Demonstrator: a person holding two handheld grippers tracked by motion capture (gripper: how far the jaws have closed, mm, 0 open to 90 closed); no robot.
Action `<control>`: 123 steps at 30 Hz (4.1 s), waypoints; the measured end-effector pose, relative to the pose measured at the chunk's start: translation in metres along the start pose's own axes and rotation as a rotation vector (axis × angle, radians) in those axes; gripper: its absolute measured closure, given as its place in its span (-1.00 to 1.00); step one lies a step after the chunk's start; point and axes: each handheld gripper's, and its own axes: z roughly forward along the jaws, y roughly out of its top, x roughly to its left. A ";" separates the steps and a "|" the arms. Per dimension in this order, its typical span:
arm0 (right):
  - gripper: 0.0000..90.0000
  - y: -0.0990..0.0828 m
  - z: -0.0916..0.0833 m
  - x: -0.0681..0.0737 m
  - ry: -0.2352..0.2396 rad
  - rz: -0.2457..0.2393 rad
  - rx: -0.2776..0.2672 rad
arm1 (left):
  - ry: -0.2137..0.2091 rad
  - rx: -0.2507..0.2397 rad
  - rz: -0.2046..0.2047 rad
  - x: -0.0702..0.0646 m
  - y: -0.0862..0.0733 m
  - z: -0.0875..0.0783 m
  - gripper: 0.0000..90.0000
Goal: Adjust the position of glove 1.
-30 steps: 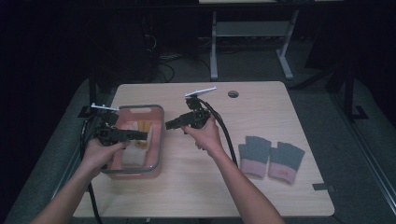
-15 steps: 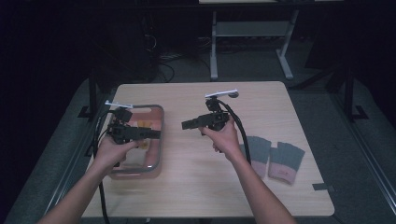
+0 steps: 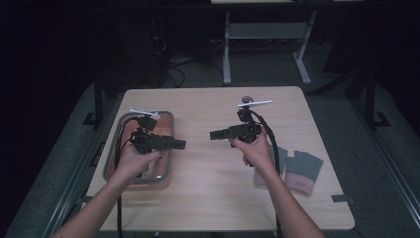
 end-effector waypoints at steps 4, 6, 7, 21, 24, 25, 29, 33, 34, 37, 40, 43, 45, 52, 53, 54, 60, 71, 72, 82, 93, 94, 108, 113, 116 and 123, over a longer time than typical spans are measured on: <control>0.08 -0.008 -0.013 -0.008 -0.013 0.007 -0.008 | -0.004 0.006 0.026 -0.009 0.001 0.009 -0.39; 0.07 -0.009 -0.015 -0.010 -0.017 0.006 -0.009 | 0.002 0.020 0.047 -0.013 0.000 0.015 -0.40; 0.07 -0.011 -0.018 -0.012 -0.020 0.009 -0.012 | 0.000 0.023 0.054 -0.014 0.000 0.016 -0.40; 0.01 -0.034 -0.050 -0.028 -0.062 0.024 -0.018 | -0.032 0.021 0.093 -0.038 -0.003 0.046 -0.43; 0.01 -0.038 -0.055 -0.032 -0.074 0.032 -0.016 | -0.040 0.012 0.098 -0.042 -0.003 0.051 -0.44; 0.01 -0.040 -0.057 -0.033 -0.077 0.028 -0.014 | -0.042 0.012 0.105 -0.043 -0.004 0.052 -0.44; 0.00 -0.046 -0.067 -0.038 -0.099 0.035 -0.013 | -0.054 0.014 0.114 -0.050 -0.005 0.060 -0.44; 0.00 -0.054 -0.076 -0.044 -0.127 0.036 -0.019 | -0.070 0.014 0.124 -0.057 -0.006 0.068 -0.44; -0.01 -0.056 -0.078 -0.046 -0.137 0.040 -0.016 | -0.072 0.012 0.125 -0.060 -0.007 0.070 -0.44; -0.01 -0.061 -0.082 -0.050 -0.158 0.037 -0.011 | -0.083 0.010 0.136 -0.065 -0.008 0.075 -0.44; -0.02 -0.067 -0.088 -0.054 -0.175 0.039 -0.009 | -0.095 0.008 0.136 -0.068 -0.010 0.080 -0.44; -0.02 -0.072 -0.094 -0.057 -0.190 0.039 -0.013 | -0.101 0.011 0.134 -0.071 -0.011 0.086 -0.44; -0.02 -0.074 -0.098 -0.059 -0.202 0.040 -0.017 | -0.106 0.012 0.137 -0.072 -0.012 0.090 -0.45; -0.02 -0.084 -0.107 -0.068 -0.232 0.046 -0.022 | -0.114 0.026 0.153 -0.077 -0.014 0.101 -0.44; -0.03 -0.085 -0.108 -0.069 -0.237 0.046 -0.019 | -0.115 0.030 0.158 -0.078 -0.015 0.102 -0.45; -0.03 -0.087 -0.110 -0.071 -0.246 0.047 -0.019 | -0.114 0.027 0.159 -0.079 -0.015 0.103 -0.44; -0.03 -0.096 -0.119 -0.078 -0.283 0.055 -0.025 | -0.114 0.029 0.173 -0.083 -0.017 0.112 -0.44; -0.02 -0.112 -0.138 -0.093 -0.382 0.044 -0.023 | -0.128 0.042 0.184 -0.091 -0.021 0.131 -0.44; -0.02 -0.114 -0.139 -0.094 -0.390 0.045 -0.024 | -0.127 0.045 0.186 -0.091 -0.021 0.132 -0.44; -0.02 -0.123 -0.151 -0.102 -0.471 0.033 -0.013 | -0.133 0.060 0.190 -0.096 -0.023 0.146 -0.44; 0.00 -0.133 -0.153 -0.110 -0.603 0.018 0.039 | -0.131 0.067 0.193 -0.098 -0.026 0.161 -0.44; 0.00 -0.134 -0.152 -0.111 -0.623 0.007 0.047 | -0.132 0.070 0.191 -0.099 -0.026 0.162 -0.44; 0.26 -0.136 -0.138 -0.114 -0.705 -0.012 0.142 | -0.119 0.094 0.200 -0.100 -0.034 0.171 -0.44; 0.39 -0.132 -0.138 -0.116 -0.692 -0.004 0.173 | -0.120 0.097 0.202 -0.101 -0.036 0.171 -0.43; 0.50 -0.130 -0.140 -0.118 -0.678 0.015 0.174 | -0.118 0.102 0.209 -0.102 -0.037 0.171 -0.43; 0.70 -0.130 -0.139 -0.117 -0.674 0.039 0.167 | -0.128 0.108 0.199 -0.101 -0.041 0.175 -0.43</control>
